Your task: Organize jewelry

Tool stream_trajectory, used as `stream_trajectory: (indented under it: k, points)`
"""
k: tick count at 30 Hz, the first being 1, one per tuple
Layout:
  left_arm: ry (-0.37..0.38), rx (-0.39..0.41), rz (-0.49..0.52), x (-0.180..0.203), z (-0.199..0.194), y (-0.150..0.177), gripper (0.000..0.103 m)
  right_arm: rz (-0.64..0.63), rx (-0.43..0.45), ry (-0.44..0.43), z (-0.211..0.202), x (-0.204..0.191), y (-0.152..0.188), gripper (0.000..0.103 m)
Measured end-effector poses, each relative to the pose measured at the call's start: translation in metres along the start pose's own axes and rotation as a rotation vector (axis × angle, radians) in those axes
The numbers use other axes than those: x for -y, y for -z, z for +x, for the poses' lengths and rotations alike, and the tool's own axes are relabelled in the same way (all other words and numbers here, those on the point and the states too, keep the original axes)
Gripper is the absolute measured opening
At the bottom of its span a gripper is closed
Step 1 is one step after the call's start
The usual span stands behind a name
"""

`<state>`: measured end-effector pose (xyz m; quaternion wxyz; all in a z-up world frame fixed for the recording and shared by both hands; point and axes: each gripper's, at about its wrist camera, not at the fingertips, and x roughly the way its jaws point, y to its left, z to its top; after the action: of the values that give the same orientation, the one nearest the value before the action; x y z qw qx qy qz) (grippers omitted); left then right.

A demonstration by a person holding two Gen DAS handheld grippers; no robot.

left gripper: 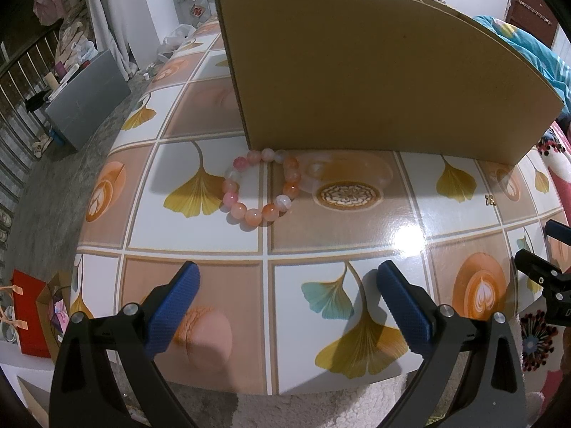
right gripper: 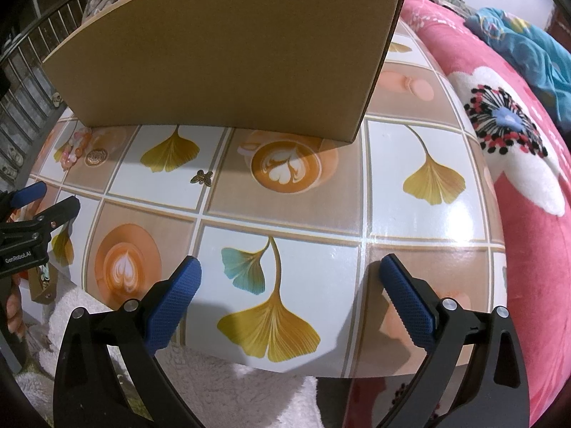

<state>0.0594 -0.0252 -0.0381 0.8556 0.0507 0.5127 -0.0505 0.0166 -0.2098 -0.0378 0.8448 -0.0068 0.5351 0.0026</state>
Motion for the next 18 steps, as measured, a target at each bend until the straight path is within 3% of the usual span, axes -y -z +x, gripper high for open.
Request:
stream_trajectory:
  k: [13, 18]
  points:
    - [0.012, 0.025, 0.02, 0.0002, 0.0002, 0.0016, 0.098, -0.001, 0.001, 0.0, 0.0012, 0.0011, 0.0007, 0.096]
    - [0.104, 0.066, 0.116, -0.0016, -0.0072, 0.0038, 0.098, 0.0, -0.003, 0.0, 0.0006, 0.0016, -0.0021, 0.096]
